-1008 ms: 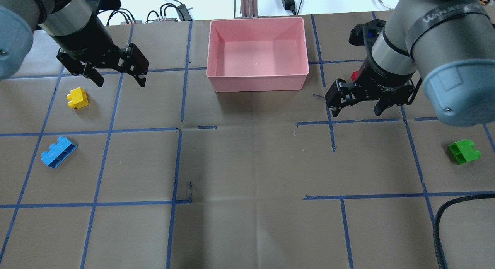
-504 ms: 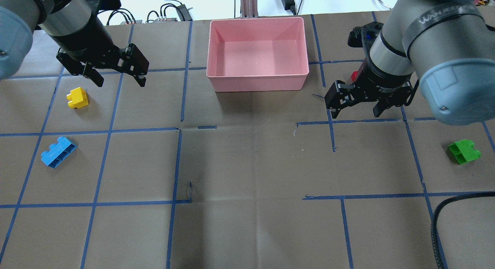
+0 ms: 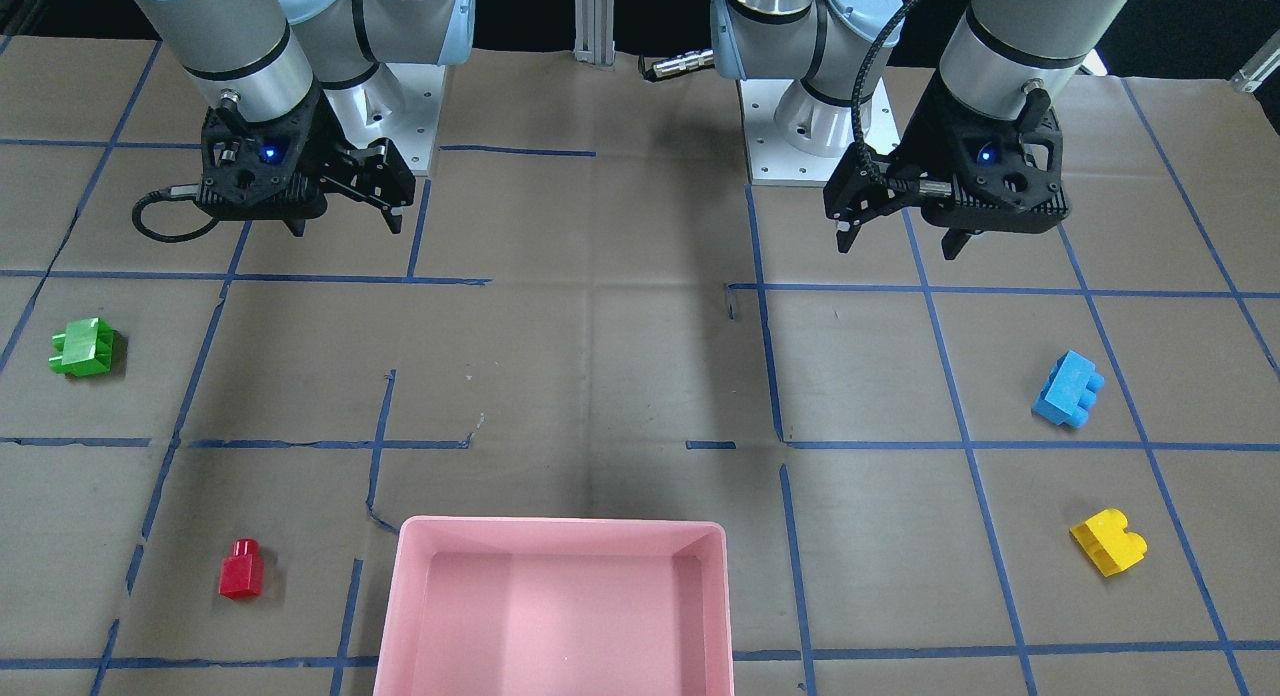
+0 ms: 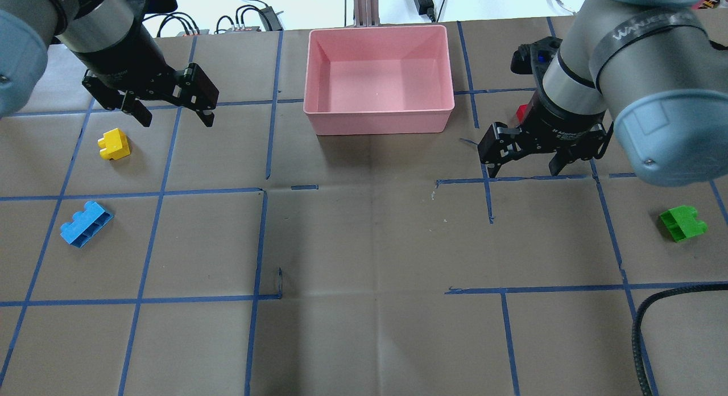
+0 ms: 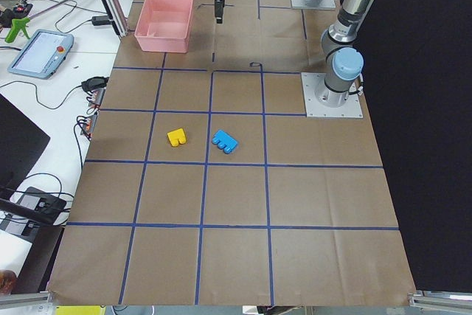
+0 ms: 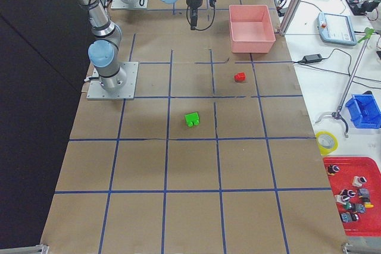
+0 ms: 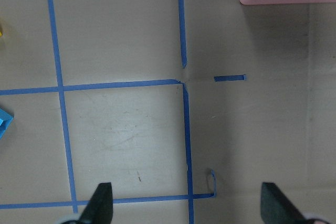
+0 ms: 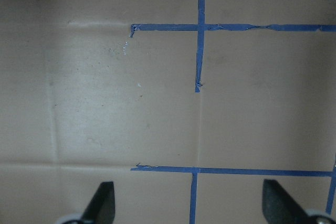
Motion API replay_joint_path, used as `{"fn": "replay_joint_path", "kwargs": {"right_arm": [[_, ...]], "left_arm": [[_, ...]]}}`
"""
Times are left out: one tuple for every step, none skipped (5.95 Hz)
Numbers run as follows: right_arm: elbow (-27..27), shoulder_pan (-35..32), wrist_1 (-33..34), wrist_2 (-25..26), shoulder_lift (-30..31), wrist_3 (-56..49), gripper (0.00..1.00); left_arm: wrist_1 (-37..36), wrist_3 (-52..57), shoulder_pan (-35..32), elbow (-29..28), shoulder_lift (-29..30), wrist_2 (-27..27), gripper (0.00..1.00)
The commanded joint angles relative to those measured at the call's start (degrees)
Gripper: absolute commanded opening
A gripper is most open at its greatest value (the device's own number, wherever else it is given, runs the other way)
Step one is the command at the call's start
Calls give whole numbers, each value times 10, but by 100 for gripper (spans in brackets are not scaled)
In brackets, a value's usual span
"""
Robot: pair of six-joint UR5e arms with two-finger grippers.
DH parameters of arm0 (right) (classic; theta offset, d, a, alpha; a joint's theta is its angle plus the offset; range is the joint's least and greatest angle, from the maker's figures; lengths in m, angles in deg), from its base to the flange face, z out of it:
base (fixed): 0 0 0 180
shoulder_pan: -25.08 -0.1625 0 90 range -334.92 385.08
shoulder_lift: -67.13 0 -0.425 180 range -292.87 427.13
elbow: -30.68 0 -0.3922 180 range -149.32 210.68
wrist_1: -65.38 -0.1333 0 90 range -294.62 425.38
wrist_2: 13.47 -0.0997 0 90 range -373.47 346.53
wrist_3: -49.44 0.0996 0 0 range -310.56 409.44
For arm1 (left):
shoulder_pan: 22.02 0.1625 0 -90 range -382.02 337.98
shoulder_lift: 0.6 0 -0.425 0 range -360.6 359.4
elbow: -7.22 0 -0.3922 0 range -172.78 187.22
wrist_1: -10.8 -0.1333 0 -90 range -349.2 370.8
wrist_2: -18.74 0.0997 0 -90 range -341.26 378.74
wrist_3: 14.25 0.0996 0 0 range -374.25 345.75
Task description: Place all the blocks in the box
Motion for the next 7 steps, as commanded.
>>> {"fn": "replay_joint_path", "kwargs": {"right_arm": [[-2, 8, 6, 17, 1, -2, 100], [-2, 32, 8, 38, 6, -2, 100], [-2, 91, 8, 52, 8, -29, 100], [-4, 154, 8, 52, 10, -124, 100], [-4, 210, 49, 53, 18, -210, 100], [-4, 254, 66, 52, 25, -278, 100], [-2, 289, 66, 51, 19, -287, 100]], "left_arm": [[1, 2, 1, 1, -4, 2, 100], [0, 32, 10, 0, -4, 0, 100], [0, 70, 34, 1, -6, 4, 100], [-4, 77, 84, 0, -9, 4, 100], [-1, 125, 163, 0, -9, 0, 100], [1, 228, 235, 2, -4, 0, 100], [0, 257, 312, 5, 7, -1, 100]]}}
